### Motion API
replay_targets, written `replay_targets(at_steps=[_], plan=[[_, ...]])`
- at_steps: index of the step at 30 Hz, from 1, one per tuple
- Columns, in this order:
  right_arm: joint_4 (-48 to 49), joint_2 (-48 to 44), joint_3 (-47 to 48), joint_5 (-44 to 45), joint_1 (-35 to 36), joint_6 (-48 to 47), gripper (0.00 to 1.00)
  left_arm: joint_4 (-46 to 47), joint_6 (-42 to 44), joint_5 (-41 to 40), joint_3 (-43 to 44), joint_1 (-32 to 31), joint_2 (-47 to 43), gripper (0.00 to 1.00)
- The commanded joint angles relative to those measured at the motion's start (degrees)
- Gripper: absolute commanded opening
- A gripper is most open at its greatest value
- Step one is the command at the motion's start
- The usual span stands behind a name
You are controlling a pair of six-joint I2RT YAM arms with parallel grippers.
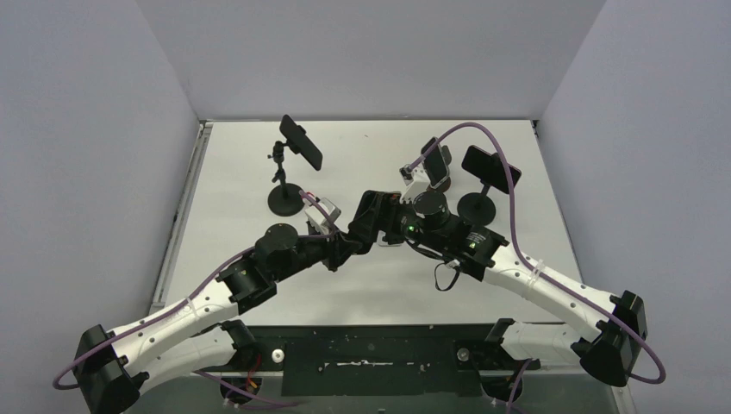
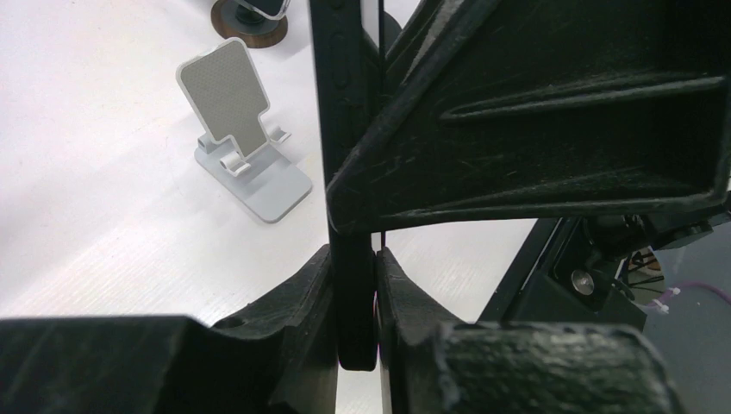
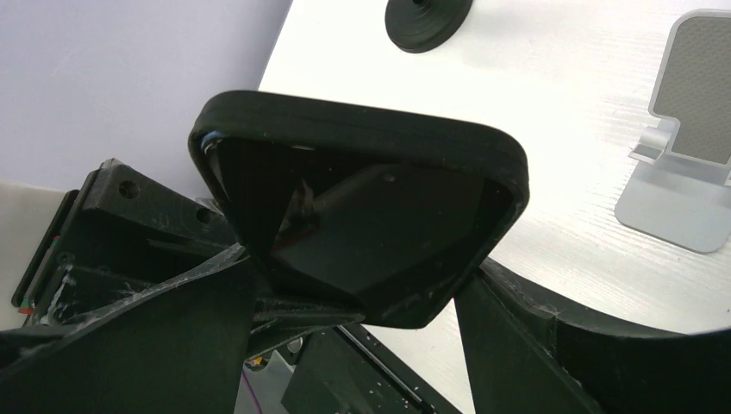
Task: Remove the phone from the phone stand
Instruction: Place the phone at the center of the board.
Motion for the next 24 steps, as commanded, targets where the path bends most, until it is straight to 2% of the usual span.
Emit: replay_targets(at_steps=[1, 2, 3, 4, 9, 11, 16, 24], plan=[[6.22, -0.70, 2.02, -0.63, 0.98, 1.11, 0.69, 4.24, -0.25, 0.10, 1.29, -0.15, -0.82, 0.09], [6.23, -0.75, 2.10, -0.63, 1.03, 1.23, 0.69, 4.40, -0.57, 0.52, 1.37, -0.11, -0.72, 0.02], [6.27, -0.78, 2.12, -0.68, 1.13, 1.35, 0.69, 4.61, -1.01, 0.89, 1.34, -0.11, -0.69, 0.00], [6.38, -0.93, 2.01, -0.72, 1.14, 1.52, 0.72, 4.88, -1.61, 1.12, 1.31, -0.11, -0.65, 0.00], [6.76, -1.29, 2.29, -0.75, 1.33, 3.21, 0.95, 7.66, -5.67, 1.87, 0.51, -0.11, -0.98, 0.00], [6.95, -1.39, 2.38, -0.64, 1.36, 3.73, 1.00, 8.55, -7.07, 1.90, 0.40, -0.11, -1.06, 0.00], [7.42, -1.55, 2.48, -0.55, 1.31, 4.13, 1.00, 8.23, -8.67, 1.38, 0.39, -0.11, -1.32, 0.00], [3.32, -2.25, 5.34, -0.51, 1.24, 2.29, 1.00, 5.24, -11.57, -4.48, -1.17, -0.11, -5.15, 0.00]])
